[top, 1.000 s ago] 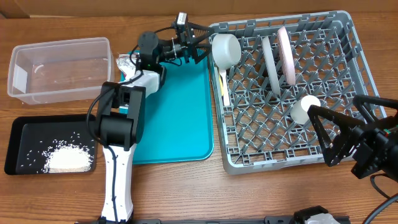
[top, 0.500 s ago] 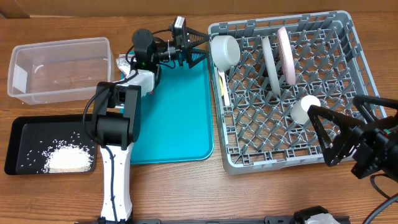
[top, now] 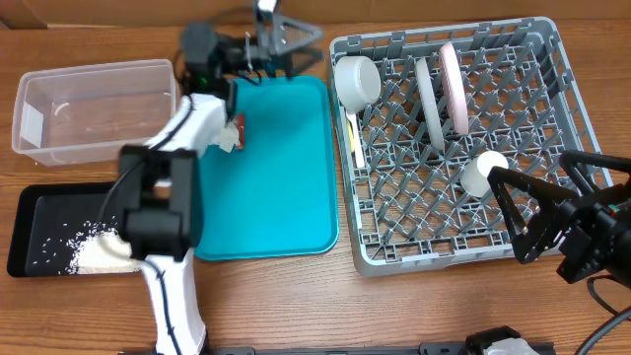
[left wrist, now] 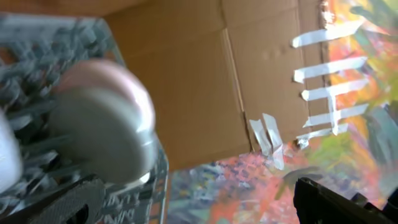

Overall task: Sort waste into correct bins and load items into the dishwasher rack
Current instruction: 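Move the left gripper to the white tissue on the teal tray, then grip the white tissue with the left gripper and drop it in the clear bin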

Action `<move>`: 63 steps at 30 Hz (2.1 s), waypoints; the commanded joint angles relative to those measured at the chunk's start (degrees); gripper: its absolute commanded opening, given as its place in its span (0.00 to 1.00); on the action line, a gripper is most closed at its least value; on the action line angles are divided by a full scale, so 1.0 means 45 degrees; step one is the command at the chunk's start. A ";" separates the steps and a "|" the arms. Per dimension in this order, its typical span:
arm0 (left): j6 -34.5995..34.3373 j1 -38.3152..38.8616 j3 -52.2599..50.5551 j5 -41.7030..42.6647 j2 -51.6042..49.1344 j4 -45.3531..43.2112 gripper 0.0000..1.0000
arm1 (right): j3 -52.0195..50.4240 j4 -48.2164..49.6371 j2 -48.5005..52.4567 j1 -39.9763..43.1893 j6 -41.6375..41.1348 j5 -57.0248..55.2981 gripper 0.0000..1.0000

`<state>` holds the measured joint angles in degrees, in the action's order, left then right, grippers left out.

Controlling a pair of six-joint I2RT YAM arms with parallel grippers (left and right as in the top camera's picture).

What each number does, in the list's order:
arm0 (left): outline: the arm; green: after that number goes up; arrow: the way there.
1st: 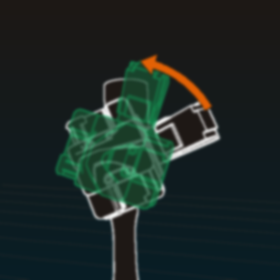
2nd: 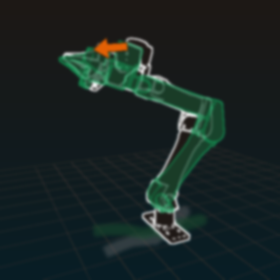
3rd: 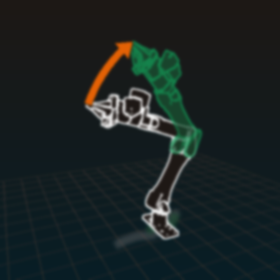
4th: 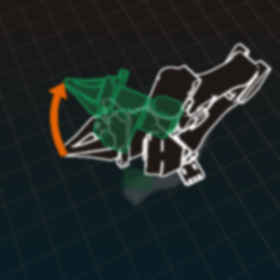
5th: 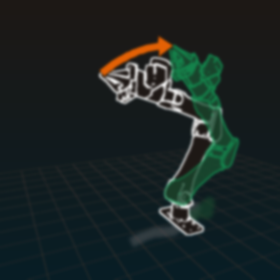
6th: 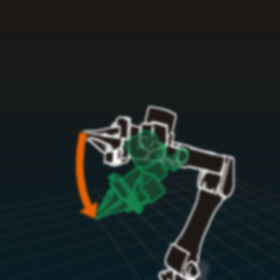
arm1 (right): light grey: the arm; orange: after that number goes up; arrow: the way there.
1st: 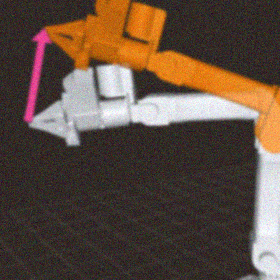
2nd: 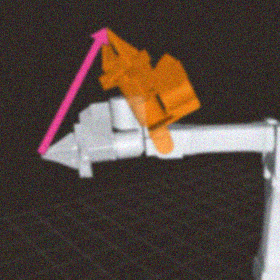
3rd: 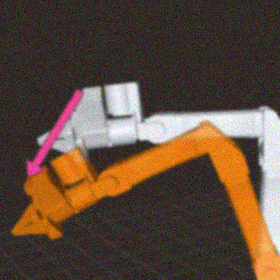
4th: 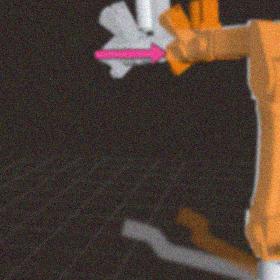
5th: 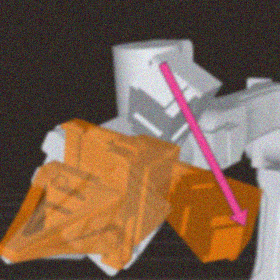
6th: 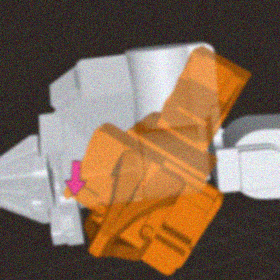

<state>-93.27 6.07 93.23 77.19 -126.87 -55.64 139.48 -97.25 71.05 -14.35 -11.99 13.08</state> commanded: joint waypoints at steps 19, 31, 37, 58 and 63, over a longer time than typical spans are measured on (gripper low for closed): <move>1.6407 0.1399 0.0223 -1.9385 1.2060 2.2192 1.00 | 0.0019 0.0049 -0.0024 -0.0049 -0.0015 -0.0141 1.00; 1.7694 0.1316 0.0223 -1.9715 0.7660 2.6146 0.92 | 0.0019 0.0049 -0.0024 -0.0049 -0.0010 -0.0141 1.00; 1.7626 0.1282 0.0223 -1.9773 0.4527 2.5101 0.81 | 0.0019 0.0049 -0.0024 -0.0049 -0.0015 -0.0141 1.00; 1.6495 0.0962 0.0223 -2.2246 0.0714 2.2590 0.44 | 0.0019 0.0049 -0.0024 -0.0049 -0.0010 -0.0141 1.00; 1.6888 0.0967 0.0291 -2.0876 0.0811 2.2984 0.04 | 0.0019 0.0049 -0.0024 -0.0049 -0.0010 -0.0141 1.00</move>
<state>-18.83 10.48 94.19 -21.78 -122.91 46.70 139.44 -97.27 71.05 -14.35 -11.97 12.84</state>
